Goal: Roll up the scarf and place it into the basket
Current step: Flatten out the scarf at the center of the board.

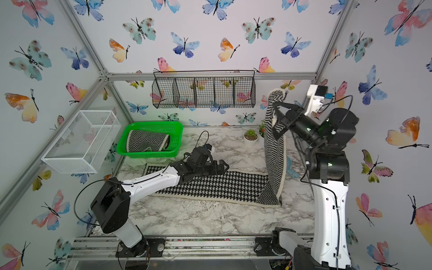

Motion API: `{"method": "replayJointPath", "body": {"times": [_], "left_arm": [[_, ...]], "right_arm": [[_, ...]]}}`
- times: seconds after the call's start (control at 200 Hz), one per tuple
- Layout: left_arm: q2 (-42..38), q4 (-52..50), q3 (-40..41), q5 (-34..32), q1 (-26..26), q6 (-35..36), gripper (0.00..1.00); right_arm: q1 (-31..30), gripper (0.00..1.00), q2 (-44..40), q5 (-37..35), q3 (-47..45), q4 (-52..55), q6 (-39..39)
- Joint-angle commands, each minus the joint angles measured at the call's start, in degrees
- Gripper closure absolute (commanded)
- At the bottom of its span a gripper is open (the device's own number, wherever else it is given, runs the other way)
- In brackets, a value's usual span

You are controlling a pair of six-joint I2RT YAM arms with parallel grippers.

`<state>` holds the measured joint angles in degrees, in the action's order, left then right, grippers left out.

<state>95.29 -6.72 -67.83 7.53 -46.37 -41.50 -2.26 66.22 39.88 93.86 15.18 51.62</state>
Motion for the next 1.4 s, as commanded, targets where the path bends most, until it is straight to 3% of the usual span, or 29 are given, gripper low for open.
{"method": "replayJointPath", "body": {"times": [0.0,0.105,0.33,0.516,0.791,1.001,1.171,1.397], "left_arm": [[-3.25,-1.38,1.09,1.11,1.39,1.23,0.02],[-5.36,-2.16,3.05,1.35,2.91,1.67,0.02],[-9.11,-3.12,7.27,2.89,6.26,3.3,0.02],[-11.07,-3.75,9.63,3.43,8.29,4.68,0.02],[-11.35,-2.84,13.25,4.69,9.89,5.9,0.02],[-7.4,-2.21,14.3,2.91,9.89,5.62,0.02],[-2.73,-0.6,11.85,4.09,6.97,4.32,0.02],[4.42,-0.8,4.5,3.34,-0.14,1.95,0.02]], "right_arm": [[-12.24,0.98,2.18,-13.86,0.34,0.02,-5.68],[-19.72,0.98,3.47,-20.58,-0.05,-0.08,-7.75],[-22.26,0.98,5.13,-21.6,-1.77,-3.37,-6.88],[-27.85,0.98,7.52,-24.91,-2.41,-4.32,-8.04],[-29.38,0.98,7.5,-26.28,-6.79,-5.92,-8.35],[-29.4,0.98,6.57,-30.32,-1.78,0.05,-11.45],[-29.4,0.98,6.13,-35.48,7.43,10.17,-15.62],[-29.38,0.98,1.4,-40.97,8.37,17.18,-18.35]]}}
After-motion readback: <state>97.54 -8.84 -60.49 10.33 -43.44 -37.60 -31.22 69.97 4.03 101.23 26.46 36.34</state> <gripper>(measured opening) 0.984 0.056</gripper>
